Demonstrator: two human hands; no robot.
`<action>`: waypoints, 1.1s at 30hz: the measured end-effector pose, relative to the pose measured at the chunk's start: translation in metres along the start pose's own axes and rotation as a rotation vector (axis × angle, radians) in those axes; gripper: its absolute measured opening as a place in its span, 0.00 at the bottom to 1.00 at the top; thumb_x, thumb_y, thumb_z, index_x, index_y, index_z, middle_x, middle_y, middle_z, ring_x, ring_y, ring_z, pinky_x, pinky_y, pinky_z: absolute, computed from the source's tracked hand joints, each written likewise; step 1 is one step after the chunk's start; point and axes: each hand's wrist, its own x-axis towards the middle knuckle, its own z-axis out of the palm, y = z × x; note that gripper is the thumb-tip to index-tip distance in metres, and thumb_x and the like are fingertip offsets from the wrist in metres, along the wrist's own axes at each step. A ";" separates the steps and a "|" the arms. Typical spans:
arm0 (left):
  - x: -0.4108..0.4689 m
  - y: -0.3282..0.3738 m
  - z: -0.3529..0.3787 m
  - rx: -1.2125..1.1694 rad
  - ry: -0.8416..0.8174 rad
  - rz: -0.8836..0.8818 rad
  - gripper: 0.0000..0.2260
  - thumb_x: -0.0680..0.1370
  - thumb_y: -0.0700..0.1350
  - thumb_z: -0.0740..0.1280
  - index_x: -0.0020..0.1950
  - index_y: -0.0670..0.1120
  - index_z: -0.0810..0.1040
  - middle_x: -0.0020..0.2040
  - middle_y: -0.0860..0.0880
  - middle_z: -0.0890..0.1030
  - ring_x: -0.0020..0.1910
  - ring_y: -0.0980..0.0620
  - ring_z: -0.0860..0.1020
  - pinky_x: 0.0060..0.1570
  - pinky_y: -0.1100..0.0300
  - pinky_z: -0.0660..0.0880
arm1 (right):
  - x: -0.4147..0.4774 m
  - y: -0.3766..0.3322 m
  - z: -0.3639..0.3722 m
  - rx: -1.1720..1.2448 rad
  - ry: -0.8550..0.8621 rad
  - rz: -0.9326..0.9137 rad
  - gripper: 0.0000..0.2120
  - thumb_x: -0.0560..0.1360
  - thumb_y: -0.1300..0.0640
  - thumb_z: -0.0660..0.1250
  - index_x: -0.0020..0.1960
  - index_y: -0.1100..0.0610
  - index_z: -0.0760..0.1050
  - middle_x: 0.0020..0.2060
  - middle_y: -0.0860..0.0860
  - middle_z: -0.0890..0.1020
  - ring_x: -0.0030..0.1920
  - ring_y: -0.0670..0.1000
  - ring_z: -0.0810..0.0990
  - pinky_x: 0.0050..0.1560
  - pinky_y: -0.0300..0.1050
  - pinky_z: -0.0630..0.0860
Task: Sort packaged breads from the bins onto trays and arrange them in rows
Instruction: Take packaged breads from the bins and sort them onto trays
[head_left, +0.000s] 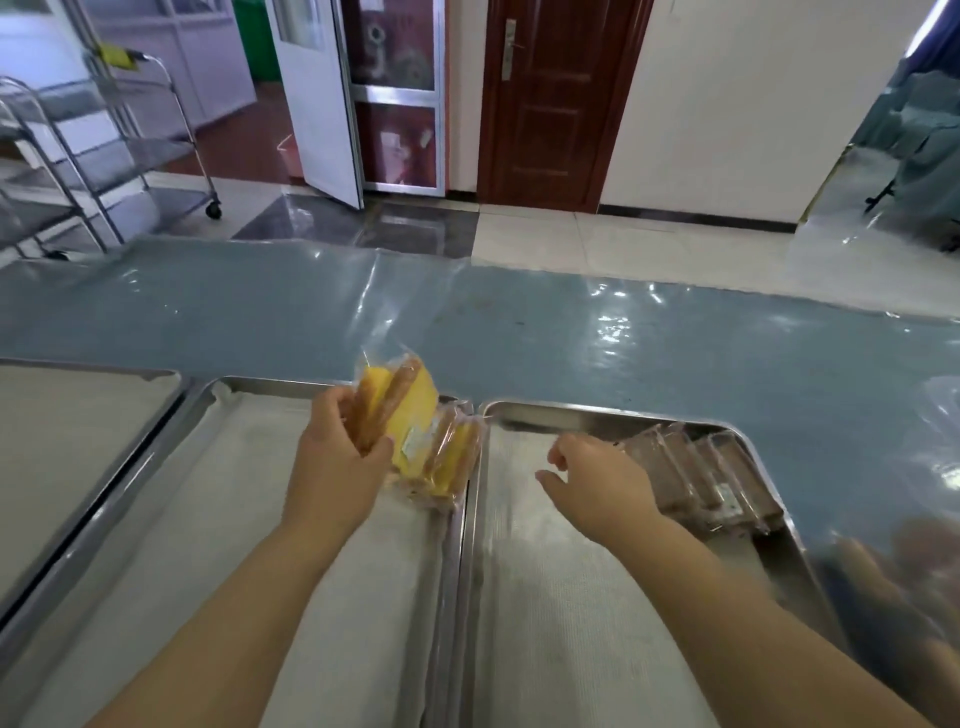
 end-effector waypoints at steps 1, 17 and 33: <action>0.005 -0.007 0.000 0.042 0.005 0.002 0.19 0.74 0.40 0.70 0.61 0.48 0.67 0.54 0.53 0.73 0.50 0.53 0.74 0.46 0.62 0.71 | 0.002 -0.006 0.004 -0.003 -0.014 -0.003 0.16 0.78 0.44 0.61 0.61 0.51 0.74 0.54 0.47 0.79 0.51 0.48 0.78 0.53 0.46 0.77; 0.062 -0.064 0.047 0.570 -0.469 0.122 0.21 0.79 0.60 0.56 0.65 0.49 0.71 0.64 0.50 0.71 0.60 0.49 0.71 0.59 0.54 0.71 | 0.010 0.008 0.037 -0.092 -0.185 0.148 0.17 0.78 0.42 0.60 0.62 0.50 0.73 0.54 0.45 0.80 0.52 0.48 0.79 0.49 0.43 0.75; -0.014 0.043 -0.006 0.855 -0.683 0.419 0.11 0.78 0.54 0.61 0.56 0.50 0.74 0.58 0.49 0.74 0.61 0.45 0.71 0.51 0.55 0.69 | -0.078 0.012 -0.064 -0.150 -0.241 0.275 0.16 0.77 0.42 0.61 0.56 0.53 0.73 0.49 0.50 0.77 0.48 0.53 0.75 0.51 0.48 0.71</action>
